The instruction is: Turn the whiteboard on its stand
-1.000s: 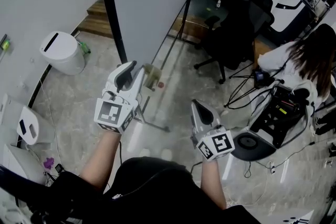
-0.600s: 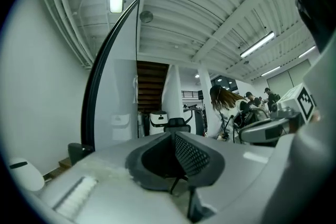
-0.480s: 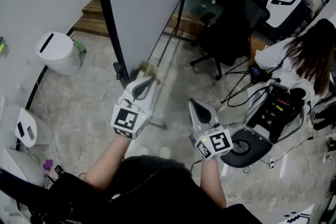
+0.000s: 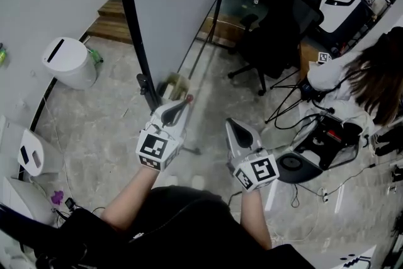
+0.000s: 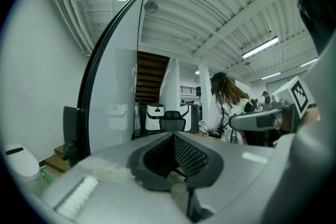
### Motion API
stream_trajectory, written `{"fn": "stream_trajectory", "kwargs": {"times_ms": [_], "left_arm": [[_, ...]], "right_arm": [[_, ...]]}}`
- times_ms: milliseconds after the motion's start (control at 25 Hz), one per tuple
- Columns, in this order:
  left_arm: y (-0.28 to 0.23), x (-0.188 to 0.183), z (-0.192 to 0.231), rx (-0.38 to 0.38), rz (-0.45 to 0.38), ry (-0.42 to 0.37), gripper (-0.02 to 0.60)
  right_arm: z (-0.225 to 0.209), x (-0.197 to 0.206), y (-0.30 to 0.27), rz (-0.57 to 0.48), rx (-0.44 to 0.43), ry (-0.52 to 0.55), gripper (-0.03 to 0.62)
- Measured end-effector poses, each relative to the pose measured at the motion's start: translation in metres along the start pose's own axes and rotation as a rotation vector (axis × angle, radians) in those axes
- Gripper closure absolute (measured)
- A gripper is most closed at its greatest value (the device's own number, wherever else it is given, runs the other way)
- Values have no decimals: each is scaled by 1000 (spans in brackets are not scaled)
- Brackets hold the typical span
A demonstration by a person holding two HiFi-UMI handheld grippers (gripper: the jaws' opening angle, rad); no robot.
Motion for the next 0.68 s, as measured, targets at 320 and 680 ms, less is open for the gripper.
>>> {"fn": "stream_trajectory", "kwargs": {"times_ms": [320,680], "left_arm": [[4,-5,7,-22,14,14,577],[18,13,20,-83,42,14,577]], "right_arm": [[2,-2,-4,7,-7,10,585],[5,3,-7,21,-16,11,585]]}}
Point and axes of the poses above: the fingertips, and each gripper's own axes: y backward along the fingers, z to its left, x out of its underside, the point moved 6 cm from there along y, backward along the fingers
